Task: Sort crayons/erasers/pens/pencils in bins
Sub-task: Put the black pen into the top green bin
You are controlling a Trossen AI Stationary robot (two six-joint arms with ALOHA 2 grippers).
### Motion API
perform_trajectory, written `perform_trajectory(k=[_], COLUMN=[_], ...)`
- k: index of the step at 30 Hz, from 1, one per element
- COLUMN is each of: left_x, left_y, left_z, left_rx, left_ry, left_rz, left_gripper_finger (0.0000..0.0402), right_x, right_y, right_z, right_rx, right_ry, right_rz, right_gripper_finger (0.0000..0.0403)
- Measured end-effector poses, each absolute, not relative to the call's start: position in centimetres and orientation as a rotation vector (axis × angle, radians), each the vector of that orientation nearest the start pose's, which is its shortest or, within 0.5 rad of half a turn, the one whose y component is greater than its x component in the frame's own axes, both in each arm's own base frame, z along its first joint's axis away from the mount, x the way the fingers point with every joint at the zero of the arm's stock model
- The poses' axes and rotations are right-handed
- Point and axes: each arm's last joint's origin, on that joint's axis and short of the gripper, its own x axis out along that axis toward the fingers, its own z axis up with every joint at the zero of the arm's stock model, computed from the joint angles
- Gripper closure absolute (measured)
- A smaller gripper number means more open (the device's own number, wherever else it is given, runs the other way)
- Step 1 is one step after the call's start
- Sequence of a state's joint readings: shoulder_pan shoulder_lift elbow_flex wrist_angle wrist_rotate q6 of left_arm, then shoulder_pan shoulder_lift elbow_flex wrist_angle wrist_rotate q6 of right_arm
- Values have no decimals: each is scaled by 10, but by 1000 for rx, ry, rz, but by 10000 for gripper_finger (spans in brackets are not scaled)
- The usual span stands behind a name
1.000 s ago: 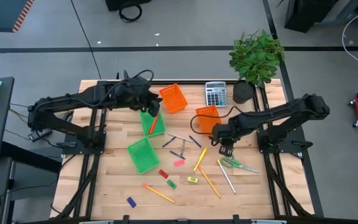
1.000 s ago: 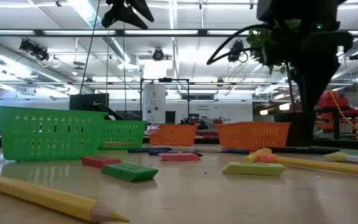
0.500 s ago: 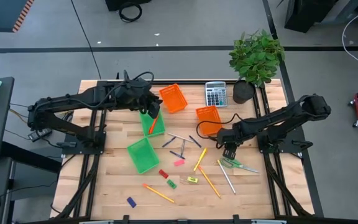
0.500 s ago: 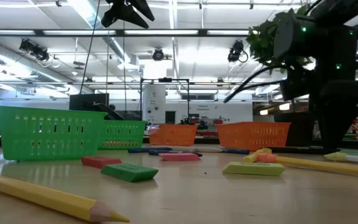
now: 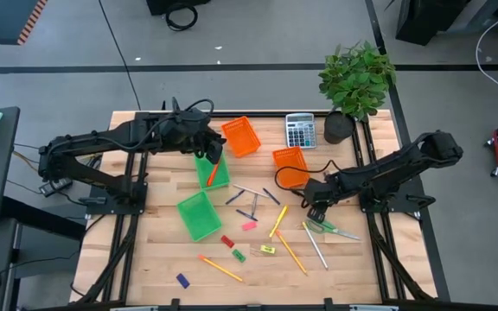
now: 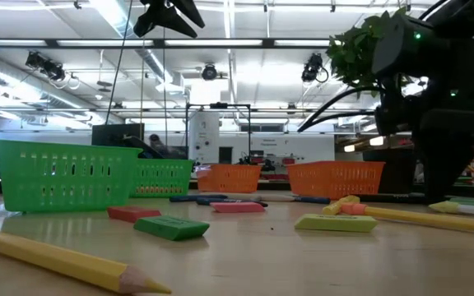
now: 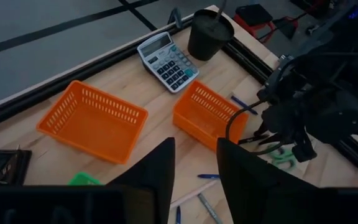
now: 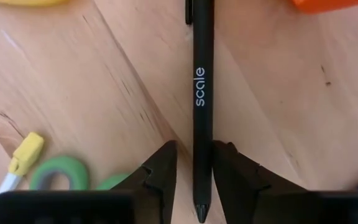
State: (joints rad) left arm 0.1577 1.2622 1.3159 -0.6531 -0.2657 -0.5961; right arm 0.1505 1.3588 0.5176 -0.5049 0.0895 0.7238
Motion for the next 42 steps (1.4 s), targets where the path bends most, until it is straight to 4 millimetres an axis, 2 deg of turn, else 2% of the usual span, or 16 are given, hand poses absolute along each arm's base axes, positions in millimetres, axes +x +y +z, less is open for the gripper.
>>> perform_trajectory(k=[6,14,19,25,31,34,38,42], left_x=[259,262,263,262,262,264,267,267], left_y=[49,49,49,49,53,53,55,62], left_z=[378,385,385,385,385,388,394,400], left_rx=[-633,-648,-645,-589,-657,-637,-620,-604], left_ry=[383,306,300,320,293,289,262,217], left_rz=[584,561,558,549,573,492,367,292], left_gripper_finger=[280,276,282,283,285,282,263,240], right_x=[192,191,192,197,201,204,210,221], right_y=[26,26,29,32,33,32,28,22], right_z=[123,123,135,170,218,247,278,303], right_rx=[427,400,395,439,484,491,485,508], right_ry=[1263,1265,1242,1099,909,784,642,516], right_rz=[-419,-386,-353,-286,-196,-185,-262,-304], right_gripper_finger=[322,361,365,367,365,364,363,363])
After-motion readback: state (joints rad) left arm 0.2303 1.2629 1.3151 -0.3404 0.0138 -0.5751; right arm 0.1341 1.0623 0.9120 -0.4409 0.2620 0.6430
